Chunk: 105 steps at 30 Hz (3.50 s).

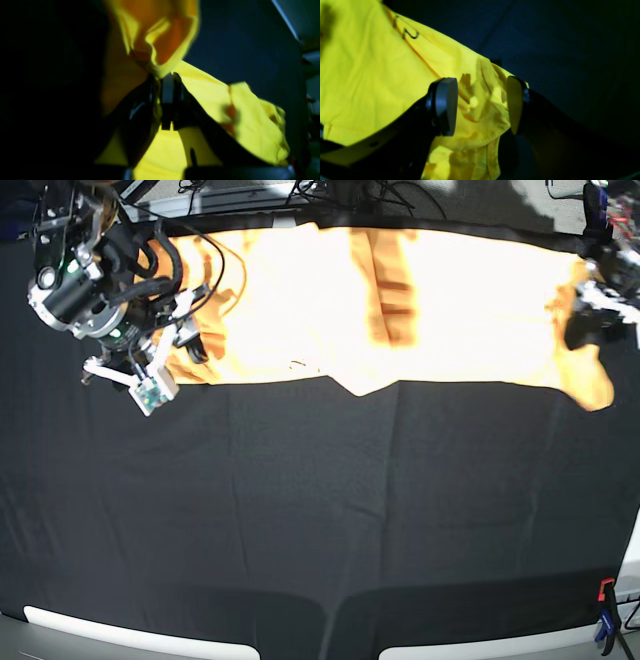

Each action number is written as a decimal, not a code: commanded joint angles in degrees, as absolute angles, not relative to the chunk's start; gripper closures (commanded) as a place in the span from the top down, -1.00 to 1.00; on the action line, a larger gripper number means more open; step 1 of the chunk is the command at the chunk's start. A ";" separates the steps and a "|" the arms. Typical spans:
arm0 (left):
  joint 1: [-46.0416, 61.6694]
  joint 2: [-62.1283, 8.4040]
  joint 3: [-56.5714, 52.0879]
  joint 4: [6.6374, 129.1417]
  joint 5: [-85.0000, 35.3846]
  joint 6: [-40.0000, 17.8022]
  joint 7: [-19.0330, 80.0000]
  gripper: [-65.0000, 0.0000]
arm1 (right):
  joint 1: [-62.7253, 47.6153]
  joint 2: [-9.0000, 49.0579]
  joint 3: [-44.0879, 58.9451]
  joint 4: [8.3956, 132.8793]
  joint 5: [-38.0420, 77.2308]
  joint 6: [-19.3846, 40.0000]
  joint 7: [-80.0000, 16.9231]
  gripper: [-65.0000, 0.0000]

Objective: Layout the t-shirt on the table in an organized manner, then fold the t-shirt properly
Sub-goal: 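Fold the shirt end with the left gripper toward the right gripper, then release the folded end and move both grippers to the strip's ends, then grasp the strip end with the right gripper and fold it toward the left gripper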

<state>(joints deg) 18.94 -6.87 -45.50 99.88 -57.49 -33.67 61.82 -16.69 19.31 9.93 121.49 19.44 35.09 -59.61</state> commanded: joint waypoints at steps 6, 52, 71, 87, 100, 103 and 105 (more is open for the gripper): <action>21.91 -4.60 -33.01 105.65 -58.94 -34.24 60.42 -1.00 | -14.59 19.86 10.17 121.38 19.66 35.14 -58.57 -0.06; 13.43 -2.46 -14.39 107.72 -50.81 -31.99 59.46 0.12 | -18.41 22.94 31.51 114.19 41.23 34.72 -64.12 -0.06; 17.98 -13.69 -23.22 107.68 -39.81 -31.94 48.07 0.12 | -15.25 24.58 27.73 88.68 45.32 39.09 -64.29 -0.06; 17.98 -13.69 -23.22 107.66 -39.86 -31.92 47.90 0.12 | -14.92 24.45 12.73 88.64 45.84 37.93 -61.91 -0.62; 17.98 -13.69 -23.22 107.66 -39.81 -31.94 47.90 0.12 | -14.92 24.47 22.98 92.49 37.63 37.89 -59.53 -1.00; 17.96 -13.69 -23.22 107.66 -38.72 -31.94 47.88 0.12 | -14.94 24.45 27.20 96.31 39.86 37.98 -63.48 -1.00; 17.98 -13.69 -23.22 107.66 -38.02 -31.94 47.88 0.12 | -15.25 24.40 28.45 99.63 42.06 37.91 -64.66 -1.00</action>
